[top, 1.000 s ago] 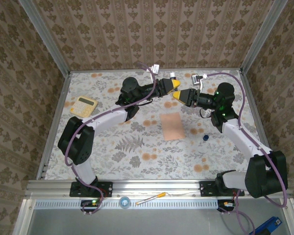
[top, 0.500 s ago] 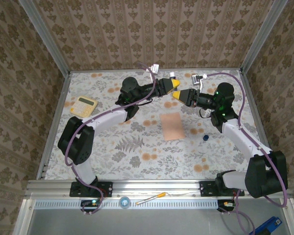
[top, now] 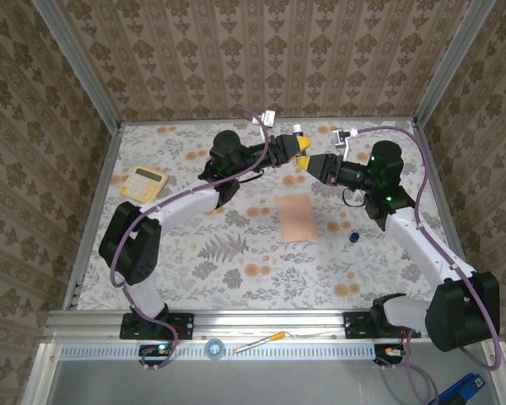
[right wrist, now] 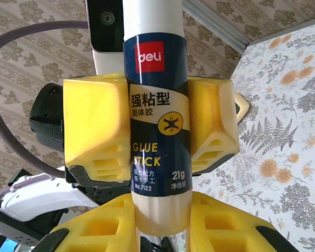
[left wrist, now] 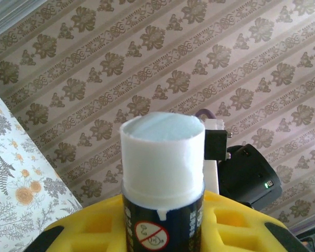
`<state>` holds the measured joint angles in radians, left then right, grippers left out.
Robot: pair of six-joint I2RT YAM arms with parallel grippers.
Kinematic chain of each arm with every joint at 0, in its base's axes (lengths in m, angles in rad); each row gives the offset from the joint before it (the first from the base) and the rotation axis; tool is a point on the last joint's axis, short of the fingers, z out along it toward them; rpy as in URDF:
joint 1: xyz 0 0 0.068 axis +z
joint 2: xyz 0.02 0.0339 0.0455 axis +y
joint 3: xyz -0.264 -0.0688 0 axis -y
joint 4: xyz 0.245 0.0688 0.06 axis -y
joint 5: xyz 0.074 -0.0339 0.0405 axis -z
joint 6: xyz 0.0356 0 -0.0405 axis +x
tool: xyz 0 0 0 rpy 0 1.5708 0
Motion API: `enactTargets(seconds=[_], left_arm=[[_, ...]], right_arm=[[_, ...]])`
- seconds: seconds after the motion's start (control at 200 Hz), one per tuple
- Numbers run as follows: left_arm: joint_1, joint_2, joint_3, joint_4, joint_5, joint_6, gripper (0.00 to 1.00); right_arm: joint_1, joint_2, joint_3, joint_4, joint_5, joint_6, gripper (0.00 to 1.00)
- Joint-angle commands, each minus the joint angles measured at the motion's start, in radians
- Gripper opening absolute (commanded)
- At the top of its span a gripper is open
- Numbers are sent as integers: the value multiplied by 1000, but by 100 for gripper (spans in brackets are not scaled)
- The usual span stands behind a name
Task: Place the letter into the envelope and seal it
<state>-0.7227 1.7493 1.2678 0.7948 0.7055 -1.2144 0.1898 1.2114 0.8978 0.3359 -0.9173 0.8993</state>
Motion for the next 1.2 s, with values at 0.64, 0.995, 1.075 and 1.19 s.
enactTargets(seconds=[0.64, 0.995, 1.075, 1.19], left_arm=[[-183, -73, 25, -246, -286, 111, 4], [-211, -42, 36, -216, -304, 65, 4], [-209, -41, 39, -218, -297, 68, 4], [-193, -43, 33, -219, -280, 70, 4]], right_arm=[[218, -79, 168, -372, 537, -374, 22], [281, -76, 161, -377, 635, -408, 22], [283, -78, 159, -380, 638, -408, 22], [278, -85, 166, -407, 630, -410, 22]])
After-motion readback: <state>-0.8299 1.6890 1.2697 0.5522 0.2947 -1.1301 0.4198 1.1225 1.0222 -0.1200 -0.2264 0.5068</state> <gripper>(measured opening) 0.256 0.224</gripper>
